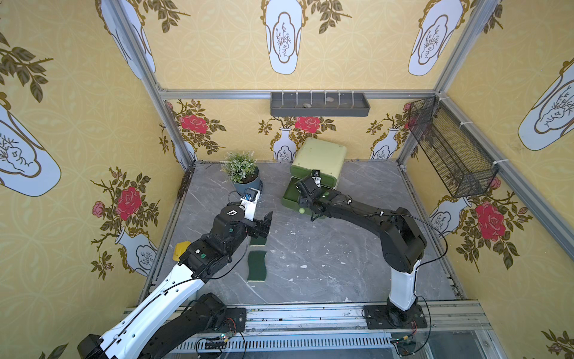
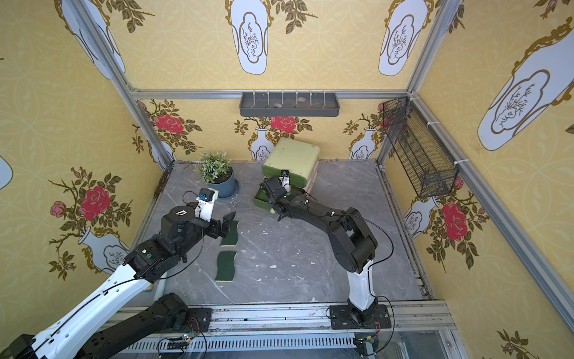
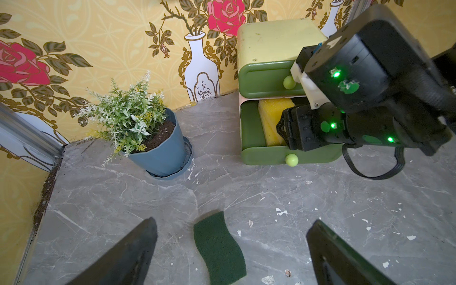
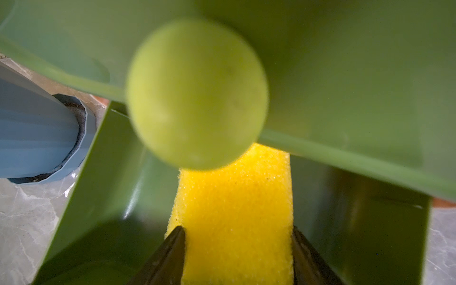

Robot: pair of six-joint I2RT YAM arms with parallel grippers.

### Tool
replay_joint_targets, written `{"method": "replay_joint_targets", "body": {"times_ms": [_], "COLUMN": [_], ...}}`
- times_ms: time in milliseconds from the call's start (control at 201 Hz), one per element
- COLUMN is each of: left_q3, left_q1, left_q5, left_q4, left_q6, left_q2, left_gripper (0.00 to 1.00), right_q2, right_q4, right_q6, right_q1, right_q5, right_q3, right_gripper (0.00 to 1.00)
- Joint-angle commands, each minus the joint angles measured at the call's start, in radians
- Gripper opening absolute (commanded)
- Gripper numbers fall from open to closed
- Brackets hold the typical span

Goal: Take the sponge out of the drawer
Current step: Pick up the sponge from the drawer.

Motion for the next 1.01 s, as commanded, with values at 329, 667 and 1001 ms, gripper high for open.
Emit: {"method": "replay_joint_targets", "body": {"times_ms": [329,667,1001], "left_q3": [-0.01,-0.014,-0.036], "left_q1": [0.002,0.002,0.001], "left_q5": [-0.011,-0.042,-0.088], "left_q4": [0.017,0.013,-0.016], "left_q6": [0.013,0.026,0.024], "left_q2": [-0.008,-0.026,-0.093], "left_gripper": [1.0,1.0,1.0], "right_q2": [-0.083,-0.132,-0.186], "right_q4": [0.027,0.024,0.027], "right_q6": [0.0,-0.002,-0.002], "right_q1": [-0.003,-0.003,-0.002], "right_q5": [-0.012,-0.061,-0.133], "right_q3": [-0.037,-0.06,-0.088], "right_gripper": [0.56,0.56,0.56]}}
